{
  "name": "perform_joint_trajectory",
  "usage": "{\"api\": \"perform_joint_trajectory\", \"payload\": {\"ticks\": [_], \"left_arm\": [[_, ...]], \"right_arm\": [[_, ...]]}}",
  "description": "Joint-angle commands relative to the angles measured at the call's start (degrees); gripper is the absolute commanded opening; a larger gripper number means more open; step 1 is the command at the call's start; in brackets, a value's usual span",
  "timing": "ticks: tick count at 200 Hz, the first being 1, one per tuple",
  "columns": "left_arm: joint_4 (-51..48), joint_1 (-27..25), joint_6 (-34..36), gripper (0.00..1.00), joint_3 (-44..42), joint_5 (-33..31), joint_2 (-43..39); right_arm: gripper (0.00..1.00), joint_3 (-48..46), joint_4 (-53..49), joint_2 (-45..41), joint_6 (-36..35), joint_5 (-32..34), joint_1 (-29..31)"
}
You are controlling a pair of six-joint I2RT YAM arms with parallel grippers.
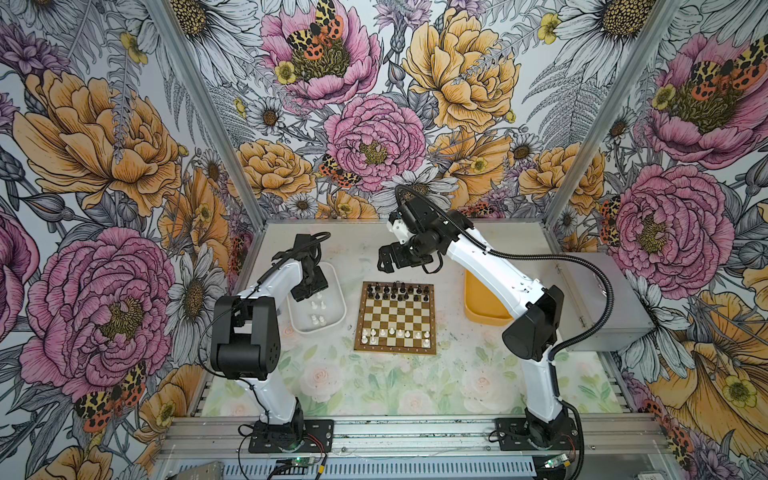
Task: Set up the chess pieces on the board
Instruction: 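Move the left gripper over the white tub while the right gripper rises, then lower the open left gripper into the white tub around a white piece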
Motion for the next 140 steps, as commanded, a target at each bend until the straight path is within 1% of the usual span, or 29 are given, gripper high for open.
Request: {"api": "perform_joint_trajectory", "payload": {"ticks": [1, 59, 110, 140], "left_arm": [[0.13, 0.48, 1.43, 0.58, 1.12, 0.67, -0.98], [1.92, 1.58, 1.53, 0.58, -1.06, 1.16, -1.81], [2.0, 1.88, 2.36, 0.56, -0.49, 1.93, -0.87], [2.49, 1.23, 2.87, 0.55, 1.21, 2.9, 1.34]], "right_arm": [[1.0, 2.43, 0.41, 0.55, -0.75, 1.93, -0.29], [1.0, 5.25, 0.13, 1.05, -0.4, 2.74, -0.38], [1.0, 4.32, -0.1, 1.31, 0.89, 2.88, -0.29], [1.0, 3.9, -0.2, 1.15, 0.76, 3.36, -0.29]]}}
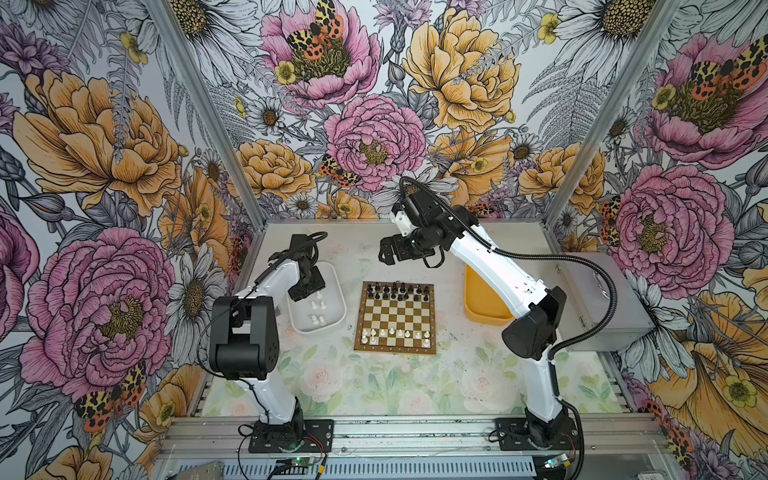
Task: Set up the chess pieces on the board
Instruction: 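Lower the open left gripper into the white tub around a white piece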
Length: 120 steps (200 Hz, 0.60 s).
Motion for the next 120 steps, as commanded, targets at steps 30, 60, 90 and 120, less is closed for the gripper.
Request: {"api": "perform_joint_trajectory", "payload": {"ticks": [30, 60, 90, 120], "left_arm": [[1.71, -0.94, 1.42, 0.51, 3.48, 1.22, 3.89], [1.97, -1.03, 1.57, 0.48, 4.2, 1.66, 6.6], [2.1, -1.11, 1.35, 0.47, 4.55, 1.91, 7.6], [2.2, -1.51, 1.25, 0.44, 4.74, 1.91, 7.98]], "right_arm": [[1.0, -0.03, -0.34, 0.75, 0.28, 1.92, -0.14], [1.0, -0.18, -0.65, 0.74, 0.17, 2.36, -0.38], [1.0, -0.21, -0.96, 0.76, 0.04, 2.69, -0.84], [1.0, -0.38, -1.14, 0.77, 0.09, 3.05, -1.28]]}}
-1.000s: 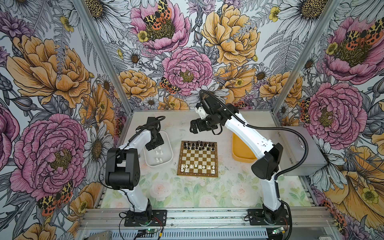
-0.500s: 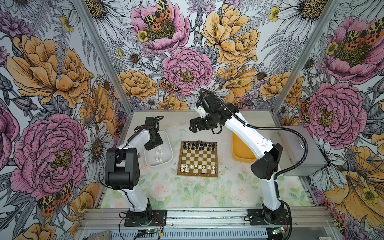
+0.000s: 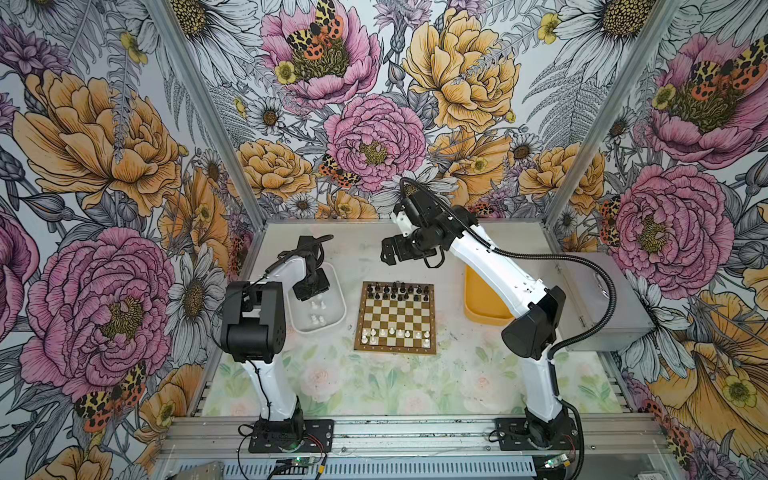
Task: Set up the chess pieces on the board
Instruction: 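Lower the open left gripper into the white tub around a white piece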
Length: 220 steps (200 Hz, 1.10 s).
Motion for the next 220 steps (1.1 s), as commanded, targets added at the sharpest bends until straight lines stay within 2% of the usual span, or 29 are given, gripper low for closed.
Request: {"api": "perform_joint_trajectory", "payload": {"ticks": [1, 64, 130, 220], "left_arm": [[1.22, -0.71, 0.75, 0.44, 1.74, 1.11, 0.11], [1.13, -0.69, 0.74, 0.39, 2.2, 1.06, 0.03], [1.12, -0.73, 0.66, 0.3, 2.77, 0.79, 0.63], [1.12, -1.17, 0.18, 0.29, 2.4, 0.97, 1.24]], "right_arm": [[1.0, -0.36, -0.4, 0.64, 0.08, 1.38, -0.67], [1.0, -1.72, -0.47, 0.33, 0.17, 1.74, -1.09], [1.0, -2.78, -0.44, -0.36, 0.08, 2.32, -1.55], [1.0, -4.58, -0.39, -1.38, -0.07, 2.96, -2.13]]}}
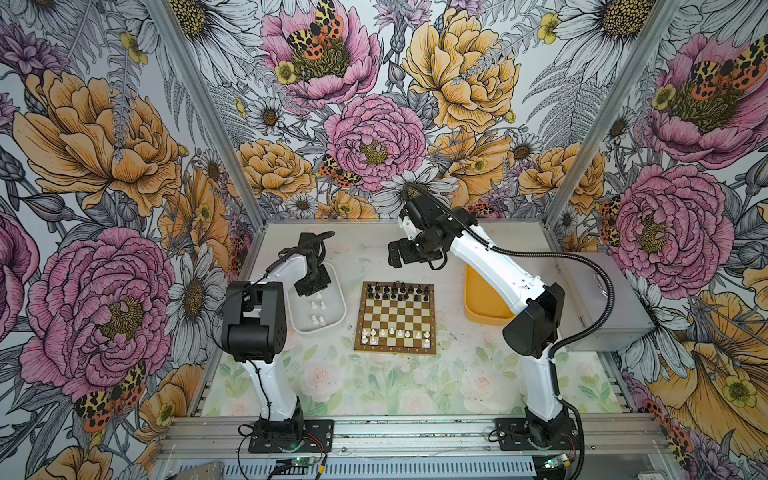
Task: Set up the chess pieces on the board
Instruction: 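Lower the open left gripper into the white tub around a white piece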
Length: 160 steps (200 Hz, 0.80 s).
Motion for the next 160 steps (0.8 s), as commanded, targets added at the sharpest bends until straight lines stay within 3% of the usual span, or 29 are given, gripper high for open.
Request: {"api": "perform_joint_trajectory", "payload": {"ticks": [1, 160], "left_arm": [[0.96, -0.49, 0.2, 0.29, 0.7, 0.82, 1.2], [0.87, 0.1, 0.4, 0.23, 0.57, 0.46, 1.63]], "right_arm": [[1.0, -0.84, -0.03, -1.45, -0.06, 1.22, -0.38], [1.0, -1.08, 0.0, -1.35, -0.32, 1.06, -1.0]]}}
